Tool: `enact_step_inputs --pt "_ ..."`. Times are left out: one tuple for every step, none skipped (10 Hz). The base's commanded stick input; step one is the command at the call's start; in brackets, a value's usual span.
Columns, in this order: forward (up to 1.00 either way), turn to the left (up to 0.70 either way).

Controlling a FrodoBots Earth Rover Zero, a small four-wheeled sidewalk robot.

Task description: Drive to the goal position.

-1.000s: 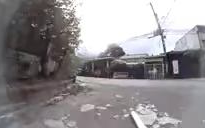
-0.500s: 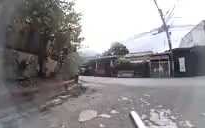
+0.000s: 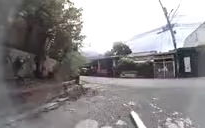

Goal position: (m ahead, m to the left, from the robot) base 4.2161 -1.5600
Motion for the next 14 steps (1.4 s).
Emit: enact_step_inputs --pt "0.70 0.00" --pt "0.70 0.00" --pt "0.70 0.00" --pt "0.70 0.00" --pt "0.70 0.00" --pt "0.70 0.00" --pt "0.70 0.00" --pt "0.70 0.00" --pt "0.70 0.00" --pt "0.70 0.00" --pt "0.70 0.00" --pt "0.70 -0.04" --pt "0.70 -0.08" --pt "0.70 -0.12"
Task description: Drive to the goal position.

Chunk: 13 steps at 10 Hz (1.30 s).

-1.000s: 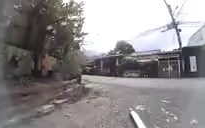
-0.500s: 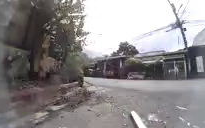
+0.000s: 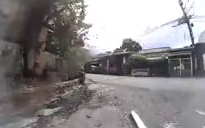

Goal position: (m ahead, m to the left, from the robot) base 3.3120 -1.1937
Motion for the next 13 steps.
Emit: enact_step_inputs --pt "0.70 -0.15" --pt "0.70 -0.19" --pt "0.70 -0.23" --pt "0.70 -0.27" --pt "0.70 -0.31" --pt "0.70 -0.34" --pt "0.70 -0.35" --pt "0.70 -0.35" --pt "0.70 -0.35" --pt "0.70 -0.35" --pt "0.70 -0.35" --pt "0.70 -0.35" --pt "0.70 -0.35"
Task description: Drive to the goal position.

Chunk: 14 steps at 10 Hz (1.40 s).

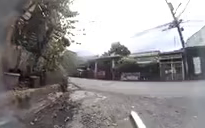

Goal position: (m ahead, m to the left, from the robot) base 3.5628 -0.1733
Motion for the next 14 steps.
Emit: enact_step_inputs --pt "0.70 -0.35" --pt "0.70 -0.05" --pt "0.70 0.00" --pt "0.70 0.00" --pt "0.70 0.00" --pt "0.70 0.00" --pt "0.70 -0.05" --pt "0.70 -0.35" --pt "0.70 -0.35" --pt "0.70 -0.35" --pt "0.70 -0.35" --pt "0.70 -0.13" --pt "0.70 0.00" --pt "0.70 0.00"
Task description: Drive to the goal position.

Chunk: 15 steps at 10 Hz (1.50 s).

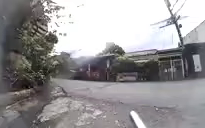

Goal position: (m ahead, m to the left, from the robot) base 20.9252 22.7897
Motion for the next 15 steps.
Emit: enact_step_inputs --pt "0.70 0.00" --pt "0.70 0.00" --pt "0.70 0.00" --pt "0.70 0.00" --pt "0.70 0.00" --pt "0.70 0.00" --pt "0.70 0.00" --pt "0.70 0.00" --pt "0.70 0.00" --pt "0.70 0.00" --pt "0.70 0.00" --pt "0.70 -0.16" --pt "0.70 -0.29" --pt "0.70 -0.19" --pt "0.59 0.00"
